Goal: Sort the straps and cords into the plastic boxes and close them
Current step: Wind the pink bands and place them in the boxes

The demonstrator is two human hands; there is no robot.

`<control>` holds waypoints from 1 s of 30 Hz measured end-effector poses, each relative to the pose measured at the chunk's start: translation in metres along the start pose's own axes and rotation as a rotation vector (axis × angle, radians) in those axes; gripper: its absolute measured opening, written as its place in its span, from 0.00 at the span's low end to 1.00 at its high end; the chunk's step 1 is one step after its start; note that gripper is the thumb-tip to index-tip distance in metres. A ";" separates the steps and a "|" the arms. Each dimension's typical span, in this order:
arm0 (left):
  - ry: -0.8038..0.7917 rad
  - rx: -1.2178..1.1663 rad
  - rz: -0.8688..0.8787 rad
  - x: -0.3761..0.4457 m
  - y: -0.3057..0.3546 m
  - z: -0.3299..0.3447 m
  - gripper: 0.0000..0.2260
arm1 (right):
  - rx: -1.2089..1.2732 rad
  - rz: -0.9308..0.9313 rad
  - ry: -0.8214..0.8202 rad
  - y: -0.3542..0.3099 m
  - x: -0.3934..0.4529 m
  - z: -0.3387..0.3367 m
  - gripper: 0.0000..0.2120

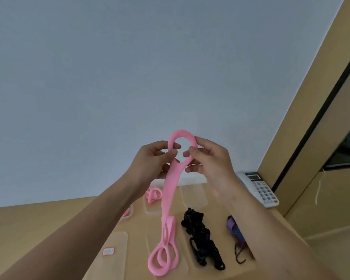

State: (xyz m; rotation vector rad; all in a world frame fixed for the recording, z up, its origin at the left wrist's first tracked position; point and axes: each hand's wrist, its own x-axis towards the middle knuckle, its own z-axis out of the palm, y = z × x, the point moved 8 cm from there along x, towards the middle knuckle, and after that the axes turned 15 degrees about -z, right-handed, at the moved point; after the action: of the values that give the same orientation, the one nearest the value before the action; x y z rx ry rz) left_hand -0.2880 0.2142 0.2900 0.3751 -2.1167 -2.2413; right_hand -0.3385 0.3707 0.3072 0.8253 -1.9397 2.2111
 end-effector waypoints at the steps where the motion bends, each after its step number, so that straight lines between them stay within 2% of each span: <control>1: 0.004 -0.005 0.002 0.000 0.001 0.004 0.07 | 0.009 -0.016 -0.015 -0.003 0.003 -0.003 0.13; 4: 0.026 0.005 -0.064 0.002 -0.005 0.015 0.10 | 0.026 -0.055 -0.036 -0.008 0.007 -0.013 0.14; 8: 0.062 0.093 -0.224 0.001 -0.020 0.027 0.23 | 0.018 -0.069 -0.074 -0.004 0.009 -0.023 0.14; 11: 0.041 -0.022 -0.305 -0.003 -0.028 0.038 0.32 | 0.004 -0.107 -0.106 -0.001 0.009 -0.035 0.16; 13: 0.028 -0.104 -0.351 -0.007 -0.032 0.046 0.34 | -0.044 -0.150 -0.133 0.003 0.009 -0.043 0.19; 16: 0.004 -0.194 -0.362 -0.013 -0.035 0.062 0.27 | -0.140 -0.224 -0.189 0.006 0.004 -0.050 0.25; 20: 0.107 -0.221 -0.278 -0.018 -0.040 0.070 0.15 | -0.226 -0.231 -0.262 0.012 -0.010 -0.059 0.27; 25: 0.190 -0.163 -0.201 -0.027 -0.048 0.080 0.13 | 0.080 -0.050 -0.342 0.028 -0.020 -0.066 0.20; 27: 0.241 -0.117 -0.170 -0.028 -0.046 0.081 0.14 | 0.121 0.029 -0.351 0.035 -0.022 -0.066 0.21; 30: 0.339 -0.001 -0.117 -0.030 -0.041 0.073 0.13 | 0.110 0.026 -0.421 0.033 -0.022 -0.062 0.12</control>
State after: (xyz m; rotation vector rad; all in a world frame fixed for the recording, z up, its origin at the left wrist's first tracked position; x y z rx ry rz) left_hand -0.2675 0.2941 0.2570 0.8332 -1.9623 -2.0540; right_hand -0.3544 0.4283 0.2646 1.3864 -2.0097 2.3232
